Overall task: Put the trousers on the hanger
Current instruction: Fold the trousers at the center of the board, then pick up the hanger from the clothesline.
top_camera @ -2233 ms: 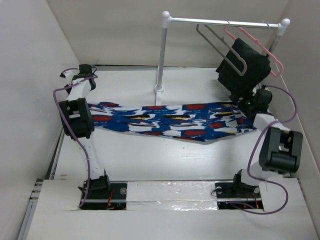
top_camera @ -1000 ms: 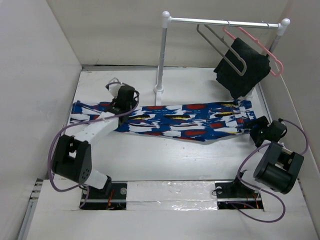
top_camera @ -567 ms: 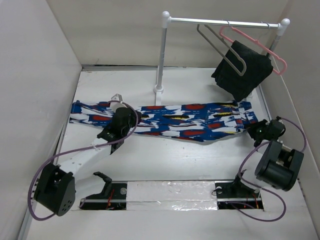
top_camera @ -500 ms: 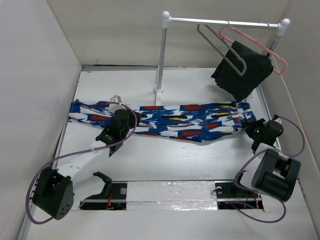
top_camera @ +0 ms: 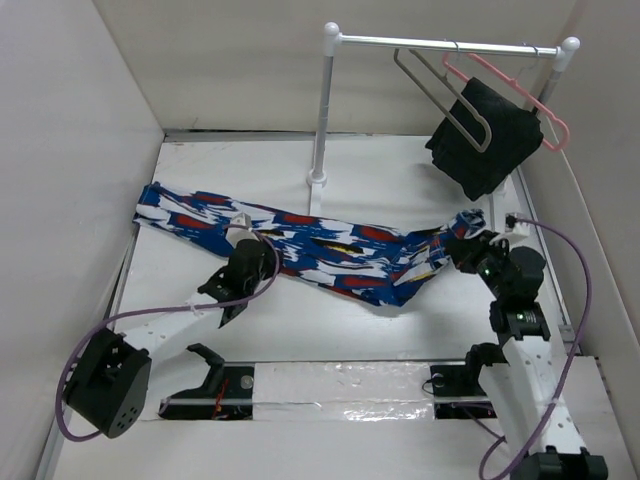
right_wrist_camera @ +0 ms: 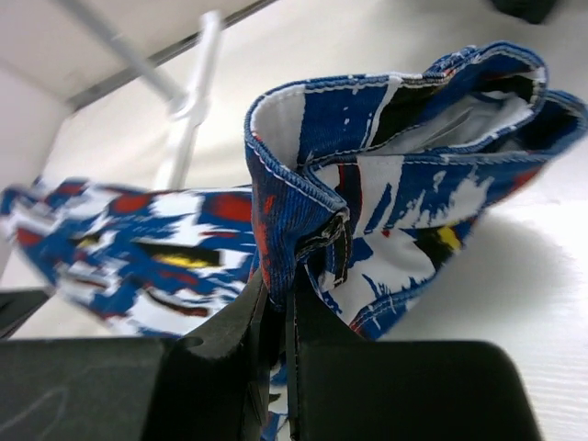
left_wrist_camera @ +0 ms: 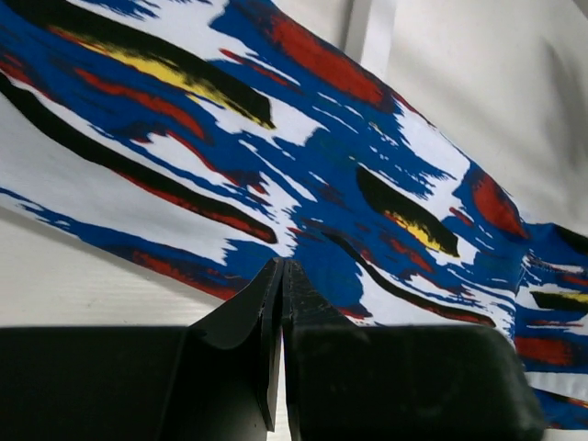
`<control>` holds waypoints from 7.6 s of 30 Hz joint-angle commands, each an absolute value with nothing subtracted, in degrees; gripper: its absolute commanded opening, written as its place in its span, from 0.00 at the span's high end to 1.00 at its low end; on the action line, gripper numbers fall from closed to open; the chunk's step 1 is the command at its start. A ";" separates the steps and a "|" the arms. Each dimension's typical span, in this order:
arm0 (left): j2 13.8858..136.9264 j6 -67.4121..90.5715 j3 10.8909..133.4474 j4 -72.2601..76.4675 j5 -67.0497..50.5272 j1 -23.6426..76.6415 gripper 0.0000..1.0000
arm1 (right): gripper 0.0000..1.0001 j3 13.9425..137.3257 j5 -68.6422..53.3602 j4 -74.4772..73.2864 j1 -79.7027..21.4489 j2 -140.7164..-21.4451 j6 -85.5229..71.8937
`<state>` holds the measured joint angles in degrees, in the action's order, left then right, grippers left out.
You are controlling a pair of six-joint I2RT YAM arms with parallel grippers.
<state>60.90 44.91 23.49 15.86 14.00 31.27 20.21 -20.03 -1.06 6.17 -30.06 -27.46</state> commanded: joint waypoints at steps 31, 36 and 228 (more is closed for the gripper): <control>94.46 52.12 41.63 25.47 24.01 64.77 1.00 | 1.00 73.02 4.48 -10.09 -31.47 -42.63 -18.38; 102.47 48.61 52.80 25.84 21.71 70.30 1.00 | 1.00 78.03 5.36 -14.14 -30.23 -40.43 -16.27; 51.94 39.55 37.87 15.11 16.44 57.92 0.75 | 1.00 77.45 -3.43 -10.99 -8.61 -67.43 -2.54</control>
